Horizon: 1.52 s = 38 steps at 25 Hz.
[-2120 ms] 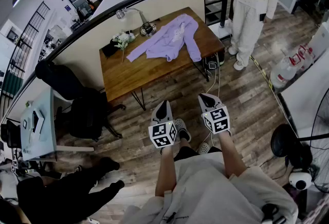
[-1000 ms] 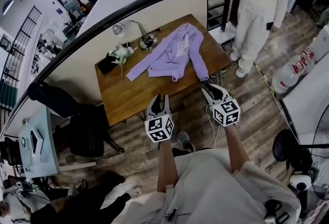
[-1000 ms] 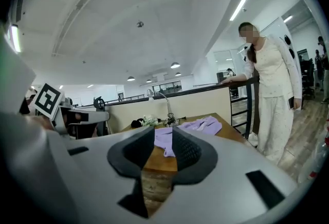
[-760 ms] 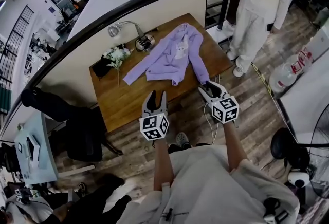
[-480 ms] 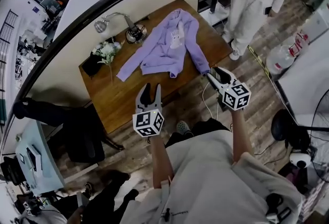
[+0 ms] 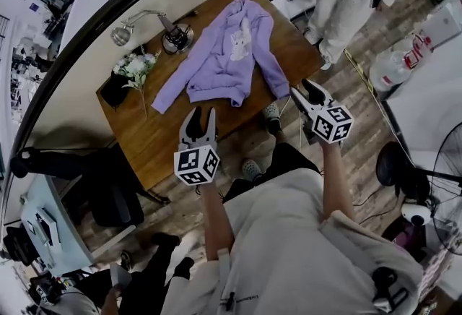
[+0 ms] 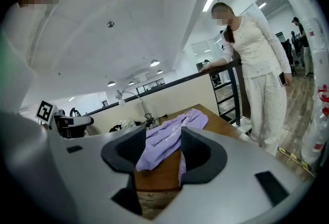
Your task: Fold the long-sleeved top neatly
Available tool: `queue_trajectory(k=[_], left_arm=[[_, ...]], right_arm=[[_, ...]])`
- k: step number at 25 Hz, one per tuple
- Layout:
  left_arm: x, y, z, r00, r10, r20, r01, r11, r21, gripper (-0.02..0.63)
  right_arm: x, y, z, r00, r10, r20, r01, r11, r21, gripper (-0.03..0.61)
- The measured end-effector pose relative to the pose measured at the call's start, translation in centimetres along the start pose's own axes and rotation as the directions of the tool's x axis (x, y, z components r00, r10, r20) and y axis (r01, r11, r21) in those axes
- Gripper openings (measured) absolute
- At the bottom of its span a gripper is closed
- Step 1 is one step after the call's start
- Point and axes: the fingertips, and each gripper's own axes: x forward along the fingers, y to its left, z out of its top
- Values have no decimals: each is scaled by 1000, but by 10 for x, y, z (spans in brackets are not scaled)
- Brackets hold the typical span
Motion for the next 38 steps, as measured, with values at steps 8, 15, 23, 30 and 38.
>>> queue_trajectory(k=[8,15,23,30,38], left_arm=[[80,26,21,997,67,-45,-63,994,89,163],[176,41,61,994,90,-64,-78,984,162,156],[242,37,70,989,107,-103,-90,983,157,152],[258,59,53,965,191,-179,-165,975,152,146],[232,81,21,908,328,-261,-302,944,135,132]], right_arm=[[101,-34,44,998,61,-15,-61,997,-36,219],[190,-86,92,996,80,-40,-82,995,-63,216],[290,-137,110,968,133,-212,-181,958,-222,209],[381,-167,99,921,152,-360,-266,919,-291,207],[456,-191,36,843,161,-513,-347,892,-290,161]])
